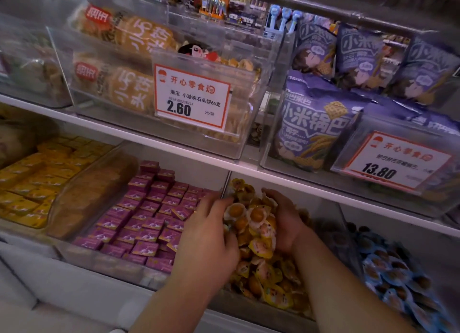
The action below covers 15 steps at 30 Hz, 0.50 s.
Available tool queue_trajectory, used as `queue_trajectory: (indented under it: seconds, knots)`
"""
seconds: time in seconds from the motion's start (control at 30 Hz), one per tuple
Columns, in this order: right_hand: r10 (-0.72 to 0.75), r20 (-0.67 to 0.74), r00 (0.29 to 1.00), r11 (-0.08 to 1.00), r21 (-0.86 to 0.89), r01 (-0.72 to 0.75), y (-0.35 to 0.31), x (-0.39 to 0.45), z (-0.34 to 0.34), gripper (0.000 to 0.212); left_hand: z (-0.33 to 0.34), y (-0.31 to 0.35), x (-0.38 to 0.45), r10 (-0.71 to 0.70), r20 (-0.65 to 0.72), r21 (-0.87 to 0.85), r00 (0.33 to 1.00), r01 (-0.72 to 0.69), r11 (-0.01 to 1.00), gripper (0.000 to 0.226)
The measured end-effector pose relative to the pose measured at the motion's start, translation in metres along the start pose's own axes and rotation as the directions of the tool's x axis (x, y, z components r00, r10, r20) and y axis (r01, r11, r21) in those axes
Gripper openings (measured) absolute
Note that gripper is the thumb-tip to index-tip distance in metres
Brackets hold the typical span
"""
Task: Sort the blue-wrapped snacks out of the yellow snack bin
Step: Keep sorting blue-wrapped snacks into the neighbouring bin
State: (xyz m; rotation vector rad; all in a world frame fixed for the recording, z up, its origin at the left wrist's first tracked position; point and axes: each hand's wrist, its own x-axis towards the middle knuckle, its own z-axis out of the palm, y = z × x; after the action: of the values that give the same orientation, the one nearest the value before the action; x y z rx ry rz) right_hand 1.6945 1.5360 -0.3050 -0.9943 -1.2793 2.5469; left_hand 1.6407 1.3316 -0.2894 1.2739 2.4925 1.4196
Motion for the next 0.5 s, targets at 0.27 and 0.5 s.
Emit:
queue_trajectory:
  seconds: [0.27,0.5]
  knots:
    - [-0.047,-0.056,0.997,0.977,-0.212,0.034,-0.012,-0.048,-0.013,0.041,0.023,0.025,-0.018,0.093,0.254,0.466,0.963,-0.206,0.86,0.071]
    - [-0.263,-0.049,0.964,0.135,-0.991,-0.014,-0.017,-0.095,-0.023,0.028,0.057,0.028,-0.036,0.022,0.468,0.423,0.883,-0.246,0.872,0.05]
